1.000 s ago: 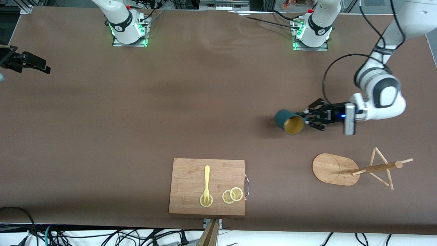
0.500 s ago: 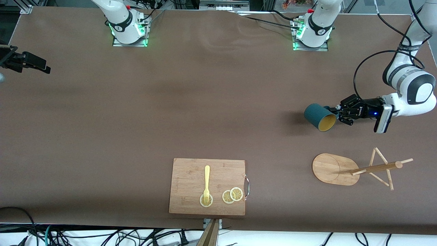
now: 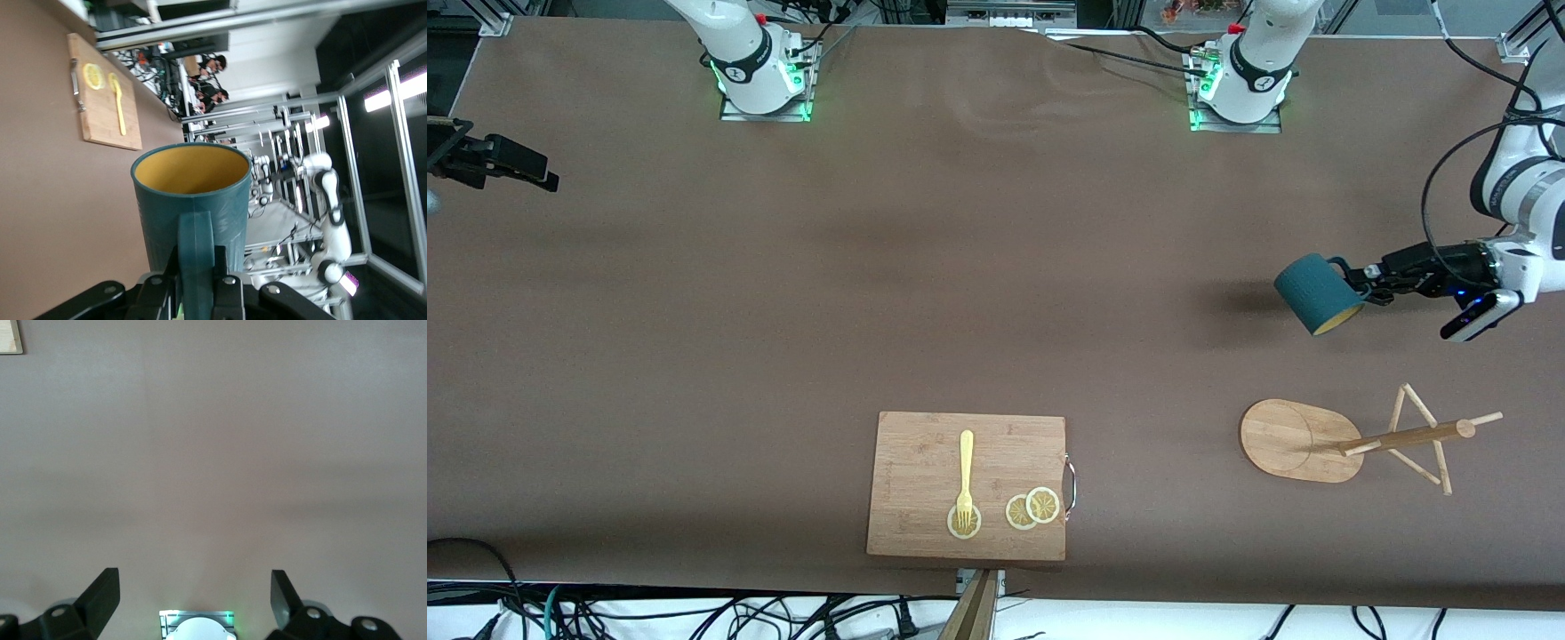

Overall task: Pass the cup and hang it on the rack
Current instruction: 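Lift the mug by its handle with the left gripper toward the rack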

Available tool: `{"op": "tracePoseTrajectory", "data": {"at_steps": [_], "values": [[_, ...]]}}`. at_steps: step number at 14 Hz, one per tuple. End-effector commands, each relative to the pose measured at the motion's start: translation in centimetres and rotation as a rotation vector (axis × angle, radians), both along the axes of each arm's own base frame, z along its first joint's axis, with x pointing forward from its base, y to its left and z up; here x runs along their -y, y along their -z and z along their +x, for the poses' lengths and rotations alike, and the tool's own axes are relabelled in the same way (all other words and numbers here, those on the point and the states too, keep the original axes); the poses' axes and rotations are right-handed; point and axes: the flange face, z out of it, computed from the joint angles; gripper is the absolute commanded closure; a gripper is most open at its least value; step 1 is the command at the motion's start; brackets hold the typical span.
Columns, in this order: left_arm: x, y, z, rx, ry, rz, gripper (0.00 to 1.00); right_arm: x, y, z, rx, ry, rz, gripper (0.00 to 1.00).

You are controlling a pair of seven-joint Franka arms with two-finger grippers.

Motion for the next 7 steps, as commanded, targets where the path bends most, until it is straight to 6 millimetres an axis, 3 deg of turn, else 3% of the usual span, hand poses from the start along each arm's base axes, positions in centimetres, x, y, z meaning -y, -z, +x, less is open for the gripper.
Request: {"op": "tracePoseTrajectory", "data": {"at_steps": [1, 5, 7], "values": [[-2.6, -2.3, 1.7, -0.159, -0.008, -0.011, 1.0, -0.2, -0.6, -0.1, 0.001, 0.006, 0.01, 0.0], [-3.1, -3.0, 2.7, -0.296, -0.024, -0.047, 1.0, -0.2, -0.6, -0.1, 0.002, 0.006, 0.01, 0.0], [-3.6, -2.2, 3.4, -0.335, -0.033, -0.073, 1.0, -0.2, -0.6, -0.1, 0.001, 0.006, 0.01, 0.0]]}}
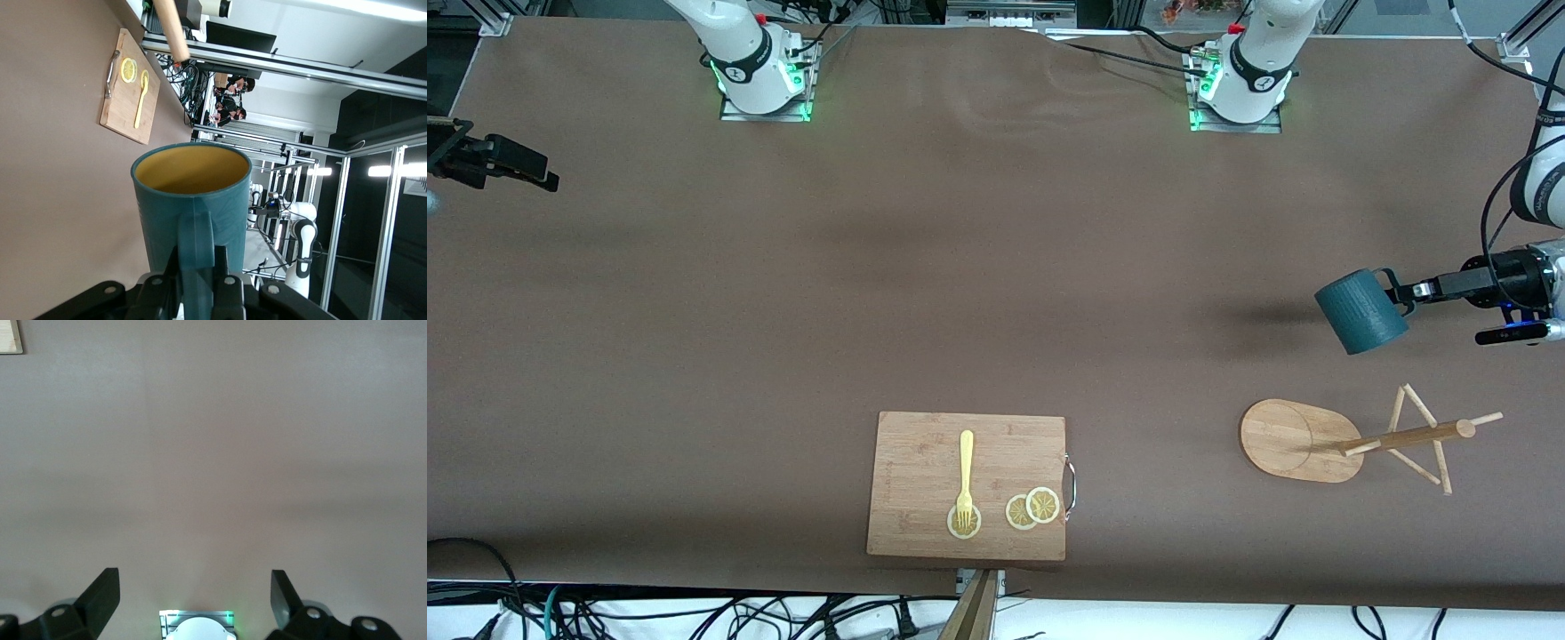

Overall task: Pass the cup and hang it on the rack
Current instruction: 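Lower the mug handle onto a rack peg with the left gripper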

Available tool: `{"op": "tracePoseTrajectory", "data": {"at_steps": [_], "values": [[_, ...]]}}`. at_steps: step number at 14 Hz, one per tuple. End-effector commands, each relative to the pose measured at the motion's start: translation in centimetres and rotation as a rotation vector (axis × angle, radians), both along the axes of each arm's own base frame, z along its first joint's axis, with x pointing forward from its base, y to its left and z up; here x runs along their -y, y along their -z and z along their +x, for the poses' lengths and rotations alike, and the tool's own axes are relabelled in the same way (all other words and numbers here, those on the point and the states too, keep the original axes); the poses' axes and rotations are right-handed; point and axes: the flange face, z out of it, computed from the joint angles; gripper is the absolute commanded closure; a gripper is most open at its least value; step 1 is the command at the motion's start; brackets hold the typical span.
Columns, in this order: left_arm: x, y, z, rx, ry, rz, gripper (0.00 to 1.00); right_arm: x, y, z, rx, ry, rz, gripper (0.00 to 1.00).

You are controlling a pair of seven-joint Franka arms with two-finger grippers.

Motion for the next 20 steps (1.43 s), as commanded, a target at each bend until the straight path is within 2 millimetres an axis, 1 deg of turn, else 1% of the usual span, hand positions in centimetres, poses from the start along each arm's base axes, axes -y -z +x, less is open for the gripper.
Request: {"op": "tracePoseTrajectory", "data": {"at_steps": [1, 4, 6, 7, 10, 13, 14, 15, 18, 19, 20], "values": [[-0.7, 0.9, 1.3, -0.068, -0.005, -0.066, 1.0, -0.2, -0.6, -0.1, 0.001, 0.006, 0.01, 0.0], [-1.8, 0.8, 2.6, -0.119, -0.023, -0.087, 1.0, -0.2, -0.6, -0.1, 0.001, 0.006, 0.01, 0.0], [-2.3, 2.4, 2.8, -0.125, -0.036, -0.103, 1.0, -0.2, -0.6, -0.1, 0.001, 0.006, 0.01, 0.0], [-2.3, 2.7, 2.9, -0.126, -0.041, -0.111, 1.0, -0.2, -0.6, -0.1, -0.001, 0.006, 0.011, 0.0], [-3.1, 2.7, 3.8, -0.133, -0.066, -0.105, 1.0, -0.3, -0.5, -0.1, -0.004, 0.006, 0.011, 0.0], [-3.8, 1.9, 4.4, -0.158, -0.079, -0.1, 1.0, -0.3, -0.5, -0.1, -0.004, 0.006, 0.011, 0.0], [-3.8, 1.9, 4.4, -0.172, -0.08, -0.102, 1.0, -0.3, -0.6, -0.1, -0.002, 0.006, 0.011, 0.0], [-3.8, 2.4, 4.5, -0.176, -0.082, -0.11, 1.0, -0.3, -0.5, -0.1, -0.005, 0.006, 0.011, 0.0], [-5.3, 3.0, 5.5, -0.151, -0.118, -0.092, 1.0, -0.3, -0.5, -0.1, -0.005, 0.006, 0.011, 0.0], [-5.2, 2.6, 5.9, -0.155, -0.122, -0.088, 1.0, -0.3, -0.5, -0.1, -0.005, 0.006, 0.011, 0.0], [-4.6, 2.5, 6.5, -0.173, -0.119, -0.083, 1.0, -0.3, -0.6, -0.1, -0.004, 0.006, 0.011, 0.0]]}}
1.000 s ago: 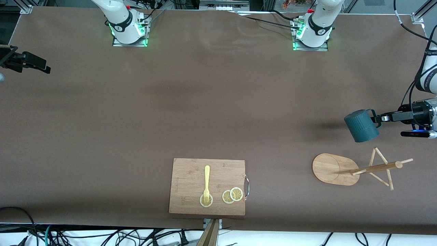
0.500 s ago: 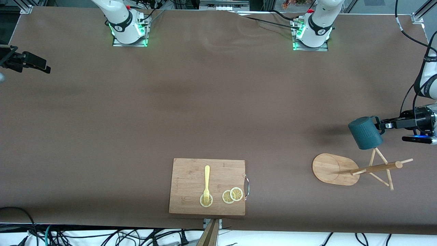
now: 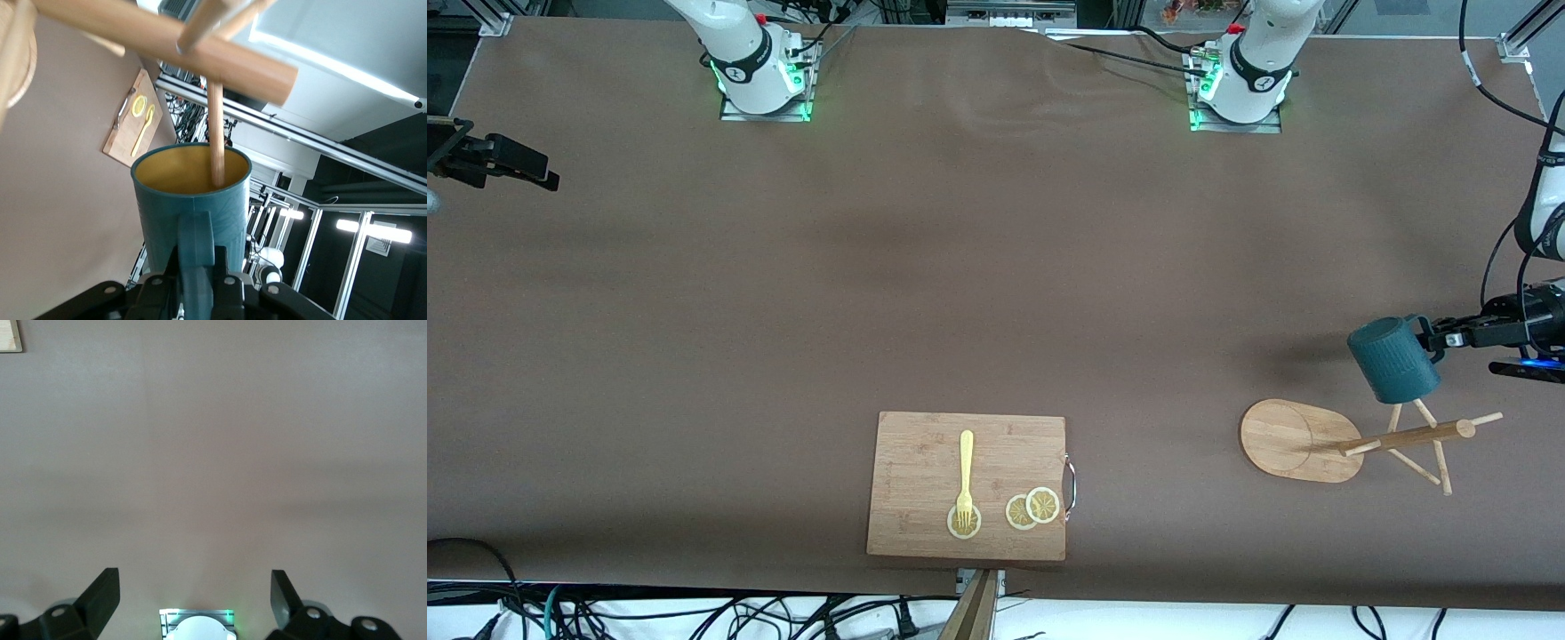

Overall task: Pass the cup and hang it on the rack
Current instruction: 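Lower the mug handle onto a rack peg with the left gripper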

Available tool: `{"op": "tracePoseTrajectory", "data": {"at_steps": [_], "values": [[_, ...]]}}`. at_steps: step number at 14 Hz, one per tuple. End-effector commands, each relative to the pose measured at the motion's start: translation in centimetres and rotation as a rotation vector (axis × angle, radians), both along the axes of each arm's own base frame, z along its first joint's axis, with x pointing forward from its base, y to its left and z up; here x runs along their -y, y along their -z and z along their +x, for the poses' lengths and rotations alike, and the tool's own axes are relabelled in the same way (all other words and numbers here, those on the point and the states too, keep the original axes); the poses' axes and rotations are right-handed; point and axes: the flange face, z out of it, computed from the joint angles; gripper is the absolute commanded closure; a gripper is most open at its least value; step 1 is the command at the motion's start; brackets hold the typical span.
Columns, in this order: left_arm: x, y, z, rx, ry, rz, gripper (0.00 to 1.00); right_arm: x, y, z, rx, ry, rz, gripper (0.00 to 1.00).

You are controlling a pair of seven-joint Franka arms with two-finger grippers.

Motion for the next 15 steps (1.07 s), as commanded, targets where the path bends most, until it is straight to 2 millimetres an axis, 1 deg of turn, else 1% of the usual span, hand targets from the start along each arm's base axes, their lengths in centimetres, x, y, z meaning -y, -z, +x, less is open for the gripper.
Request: {"op": "tracePoseTrajectory", "data": {"at_steps": [1, 3, 4, 5, 6, 7, 11, 15], "values": [[-0.1, -0.3, 2.1, -0.003, -0.012, -0.01, 1.0, -0.2, -0.6, -0.1, -0.001, 0.006, 0.011, 0.0], [-0.7, 0.8, 2.6, 0.001, -0.021, -0.02, 1.0, -0.2, -0.6, -0.1, 0.0, 0.006, 0.01, 0.0], [-1.2, 1.2, 2.9, 0.005, -0.023, -0.014, 1.0, -0.4, -0.6, -0.1, 0.0, 0.003, 0.01, 0.0], [-1.3, 1.3, 3.2, 0.01, -0.024, -0.012, 1.0, -0.4, -0.6, -0.1, -0.001, 0.003, 0.011, 0.0], [-1.9, 1.8, 3.3, 0.01, -0.031, -0.011, 1.0, -0.4, -0.6, -0.1, 0.0, 0.003, 0.01, 0.0], [-2.1, 1.7, 3.5, 0.016, -0.033, -0.005, 1.0, -0.4, -0.6, -0.1, 0.0, 0.003, 0.01, 0.0], [-3.5, 2.6, 4.2, 0.031, -0.052, -0.008, 1.0, -0.4, -0.6, -0.1, -0.001, 0.003, 0.011, 0.0], [-3.2, 2.8, 4.3, 0.027, -0.046, -0.003, 1.0, -0.7, -0.6, -0.2, -0.009, -0.002, 0.011, 0.0]]}}
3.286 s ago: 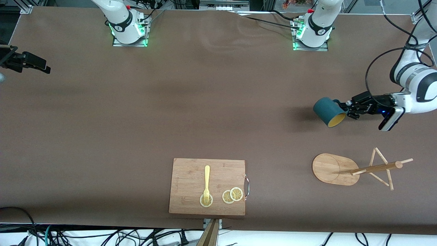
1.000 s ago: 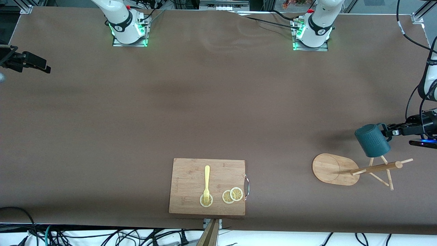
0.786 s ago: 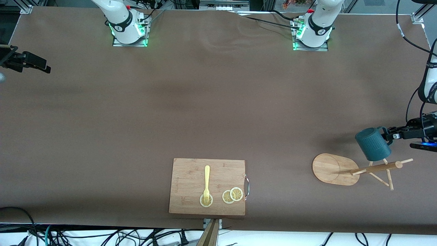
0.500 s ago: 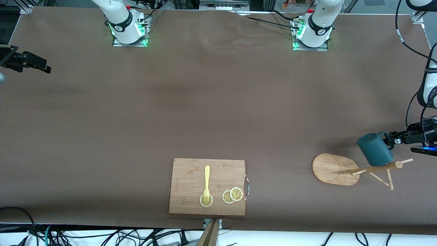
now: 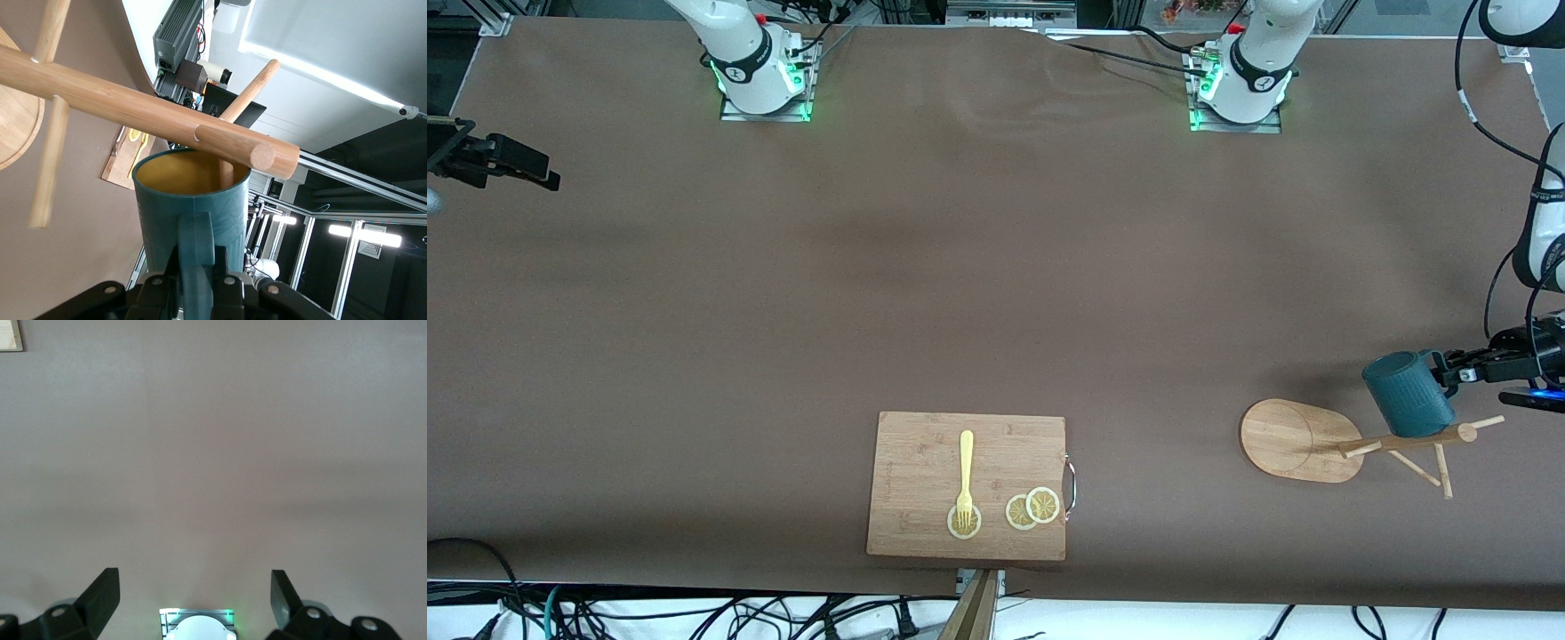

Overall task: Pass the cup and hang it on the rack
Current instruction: 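Lower the mug handle onto a rack peg with the left gripper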

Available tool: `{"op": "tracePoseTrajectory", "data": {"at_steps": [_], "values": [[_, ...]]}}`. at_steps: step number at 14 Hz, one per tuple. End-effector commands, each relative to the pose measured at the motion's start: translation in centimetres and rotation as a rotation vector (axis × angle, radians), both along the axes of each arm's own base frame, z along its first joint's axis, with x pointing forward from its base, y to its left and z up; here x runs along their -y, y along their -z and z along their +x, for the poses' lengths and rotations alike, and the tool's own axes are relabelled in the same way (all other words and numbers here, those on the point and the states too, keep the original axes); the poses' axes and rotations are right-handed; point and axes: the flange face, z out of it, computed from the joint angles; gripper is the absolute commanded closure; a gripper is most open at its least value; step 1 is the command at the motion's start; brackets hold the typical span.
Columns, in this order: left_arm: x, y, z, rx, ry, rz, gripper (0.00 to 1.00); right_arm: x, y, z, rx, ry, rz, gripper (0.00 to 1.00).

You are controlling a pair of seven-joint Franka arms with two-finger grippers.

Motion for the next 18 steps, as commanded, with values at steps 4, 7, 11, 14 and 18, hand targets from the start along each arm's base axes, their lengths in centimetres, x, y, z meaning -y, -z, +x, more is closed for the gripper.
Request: {"op": "tracePoseTrajectory", "data": {"at_steps": [4, 7, 11, 14, 18], "values": [[-1.0, -0.02, 1.0, -0.003, -0.022, 0.021, 1.0, -0.72, -0.54, -0.58, -0.028, -0.002, 0.013, 0.0], [-1.04, 0.12, 0.94, 0.029, -0.021, 0.032, 0.92, -0.72, -0.53, -0.59, -0.029, -0.002, 0.014, 0.0], [-0.97, 0.35, 0.8, 0.039, -0.01, 0.049, 0.81, -0.72, -0.46, -0.54, -0.029, -0.002, 0.013, 0.0], [-0.86, 0.52, 0.73, 0.069, -0.008, 0.057, 0.57, -0.72, -0.53, -0.59, -0.029, -0.002, 0.014, 0.0], [-1.23, 0.08, 0.66, 0.092, -0.01, 0.074, 0.0, -0.72, -0.45, -0.55, -0.031, -0.002, 0.014, 0.0]]}}
